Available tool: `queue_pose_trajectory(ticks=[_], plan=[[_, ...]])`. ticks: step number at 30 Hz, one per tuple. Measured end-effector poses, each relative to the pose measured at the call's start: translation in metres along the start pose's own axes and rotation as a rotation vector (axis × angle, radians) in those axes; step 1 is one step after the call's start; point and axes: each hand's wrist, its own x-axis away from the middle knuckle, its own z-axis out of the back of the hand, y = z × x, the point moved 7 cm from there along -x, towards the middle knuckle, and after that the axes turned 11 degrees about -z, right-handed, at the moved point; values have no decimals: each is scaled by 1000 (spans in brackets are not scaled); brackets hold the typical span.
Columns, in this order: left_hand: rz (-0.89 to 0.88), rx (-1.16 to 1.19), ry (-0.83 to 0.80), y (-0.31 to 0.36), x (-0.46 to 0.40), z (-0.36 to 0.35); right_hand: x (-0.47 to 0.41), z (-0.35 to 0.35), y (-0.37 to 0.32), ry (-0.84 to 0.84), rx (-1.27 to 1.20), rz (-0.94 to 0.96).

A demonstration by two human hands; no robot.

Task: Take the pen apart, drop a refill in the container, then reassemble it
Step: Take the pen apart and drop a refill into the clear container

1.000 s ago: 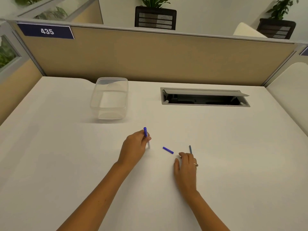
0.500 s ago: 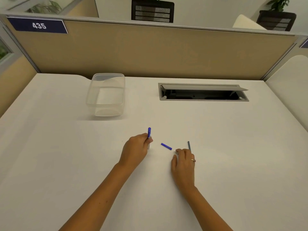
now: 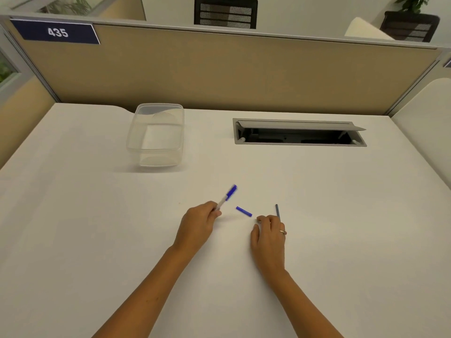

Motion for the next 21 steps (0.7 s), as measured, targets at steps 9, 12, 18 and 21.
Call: queue_pose_trajectory(ticks=[9,12,18,21], plan=[[10,491,427,5,8,41,1,0,1,16,18,17],[18,567,479,4,5,44,1,-1,0,8,21,13],[151,847,630,-16,7,49,1,-1,1,-11,12,1],[224,939,736,-29,8,60,0,1,1,-9,9,3]])
